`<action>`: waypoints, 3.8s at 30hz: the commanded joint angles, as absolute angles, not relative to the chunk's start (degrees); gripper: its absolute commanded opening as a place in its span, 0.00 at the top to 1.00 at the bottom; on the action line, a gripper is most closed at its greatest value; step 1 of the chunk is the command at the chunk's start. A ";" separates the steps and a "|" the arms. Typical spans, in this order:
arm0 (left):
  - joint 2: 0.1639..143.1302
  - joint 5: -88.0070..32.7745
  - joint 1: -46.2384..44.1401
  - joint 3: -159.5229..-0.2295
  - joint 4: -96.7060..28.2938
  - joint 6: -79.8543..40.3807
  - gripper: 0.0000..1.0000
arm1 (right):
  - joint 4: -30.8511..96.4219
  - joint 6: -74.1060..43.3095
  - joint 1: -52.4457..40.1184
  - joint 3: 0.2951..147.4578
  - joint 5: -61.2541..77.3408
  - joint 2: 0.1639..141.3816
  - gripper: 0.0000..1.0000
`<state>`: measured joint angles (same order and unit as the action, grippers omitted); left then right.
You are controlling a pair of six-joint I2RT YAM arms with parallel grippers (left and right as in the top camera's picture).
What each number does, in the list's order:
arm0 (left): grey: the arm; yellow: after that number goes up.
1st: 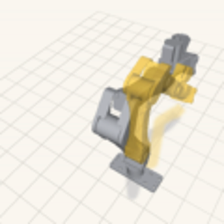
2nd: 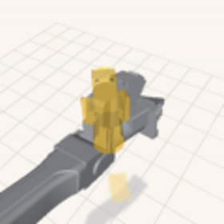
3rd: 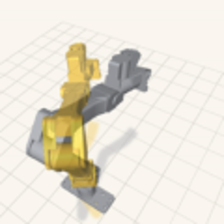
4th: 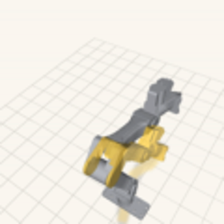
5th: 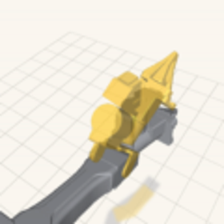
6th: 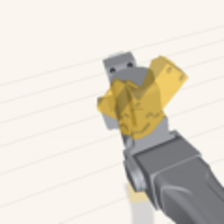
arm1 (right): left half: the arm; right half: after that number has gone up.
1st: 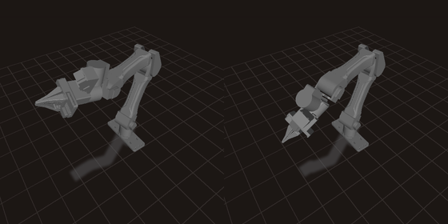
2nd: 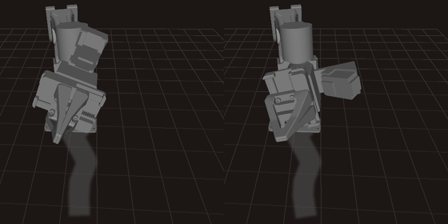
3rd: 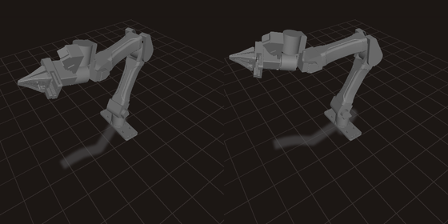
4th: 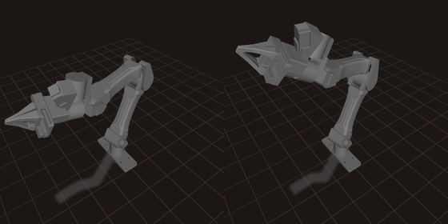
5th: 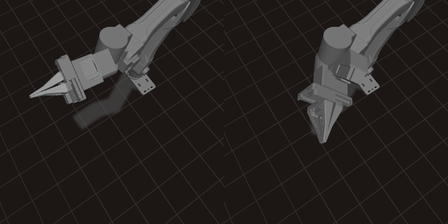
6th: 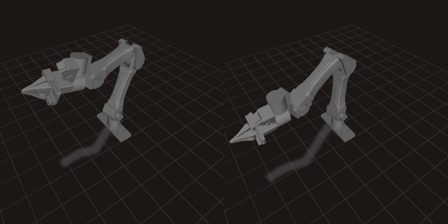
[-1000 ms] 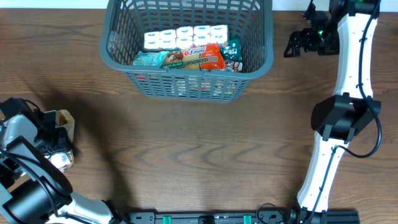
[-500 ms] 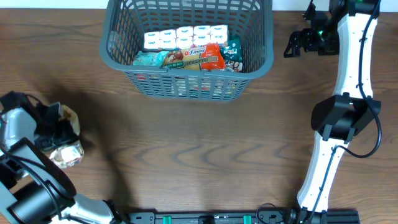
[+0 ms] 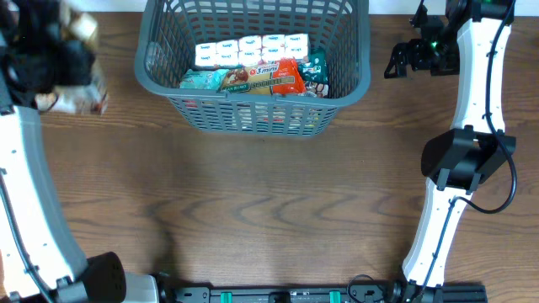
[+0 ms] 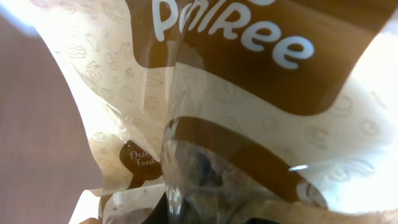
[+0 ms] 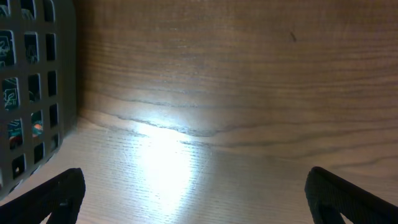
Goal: Pack container
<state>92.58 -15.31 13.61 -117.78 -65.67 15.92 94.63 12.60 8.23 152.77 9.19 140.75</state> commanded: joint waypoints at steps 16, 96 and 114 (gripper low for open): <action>106.06 -15.86 -16.75 -127.24 -57.49 64.36 0.94 | 93.95 13.37 8.27 152.83 9.23 140.90 0.01; 32.64 -13.93 0.84 -54.68 -53.82 16.21 0.01 | 90.94 -1.26 -17.30 122.19 -13.47 76.38 0.01; 32.73 -13.93 0.49 -54.65 -53.87 16.19 0.01 | 61.39 -5.32 -17.28 54.24 -10.57 40.21 0.01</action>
